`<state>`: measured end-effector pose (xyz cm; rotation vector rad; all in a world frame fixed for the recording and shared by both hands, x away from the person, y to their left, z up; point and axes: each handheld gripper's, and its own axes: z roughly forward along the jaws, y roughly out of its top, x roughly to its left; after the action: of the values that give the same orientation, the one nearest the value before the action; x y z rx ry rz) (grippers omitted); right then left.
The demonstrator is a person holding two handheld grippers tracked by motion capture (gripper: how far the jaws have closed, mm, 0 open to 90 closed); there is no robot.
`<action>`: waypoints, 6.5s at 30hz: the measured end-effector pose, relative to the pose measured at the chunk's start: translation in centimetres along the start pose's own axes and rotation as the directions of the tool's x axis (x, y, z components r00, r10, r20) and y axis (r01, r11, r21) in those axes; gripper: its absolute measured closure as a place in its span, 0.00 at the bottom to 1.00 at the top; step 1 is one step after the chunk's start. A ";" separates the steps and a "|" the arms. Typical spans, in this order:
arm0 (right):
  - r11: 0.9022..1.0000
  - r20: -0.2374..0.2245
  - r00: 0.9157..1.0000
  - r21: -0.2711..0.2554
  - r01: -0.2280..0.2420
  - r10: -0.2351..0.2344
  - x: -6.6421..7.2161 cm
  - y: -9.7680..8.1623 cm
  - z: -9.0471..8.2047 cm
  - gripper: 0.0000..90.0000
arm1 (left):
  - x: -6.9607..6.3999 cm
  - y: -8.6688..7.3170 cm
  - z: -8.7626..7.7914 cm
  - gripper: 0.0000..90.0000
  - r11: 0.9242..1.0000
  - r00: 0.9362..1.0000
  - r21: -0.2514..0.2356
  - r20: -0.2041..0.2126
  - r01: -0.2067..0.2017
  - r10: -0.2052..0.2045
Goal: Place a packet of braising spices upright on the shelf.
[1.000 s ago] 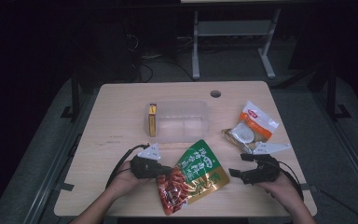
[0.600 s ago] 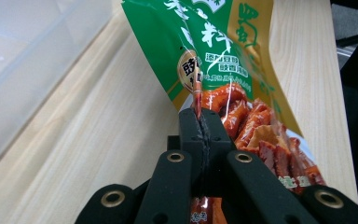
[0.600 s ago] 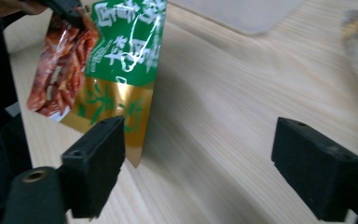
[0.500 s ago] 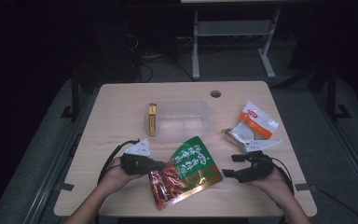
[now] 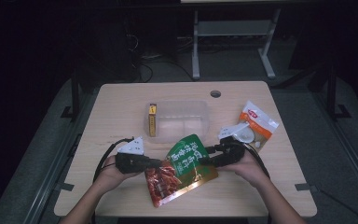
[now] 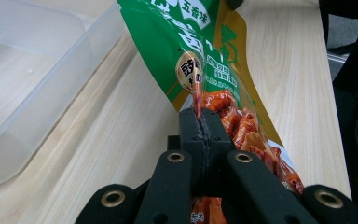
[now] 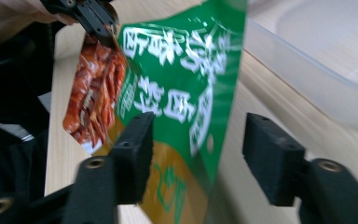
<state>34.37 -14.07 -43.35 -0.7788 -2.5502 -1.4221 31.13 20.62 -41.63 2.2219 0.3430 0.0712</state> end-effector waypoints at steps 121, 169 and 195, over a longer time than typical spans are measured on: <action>0.988 0.170 0.982 -0.113 0.109 -0.089 2.9 13.2 -10.3 1.00 | 0.6 -4.1 -3.4 0.29 0.991 0.983 -0.028 -0.133 0.128 -0.130; 0.993 0.307 0.946 -0.084 -0.081 0.103 0.6 17.7 -6.0 1.00 | 0.5 -4.3 -3.0 0.27 0.993 0.988 0.022 -0.110 0.113 -0.110; 0.993 0.340 0.933 -0.029 -0.117 0.120 -0.5 18.5 -2.3 1.00 | 0.5 -4.3 -3.0 0.27 0.993 0.989 0.023 -0.102 0.112 -0.109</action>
<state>43.53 -8.32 -28.17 -1.2593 -2.6824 -1.3630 30.17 25.57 -43.17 2.2280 0.5245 0.1191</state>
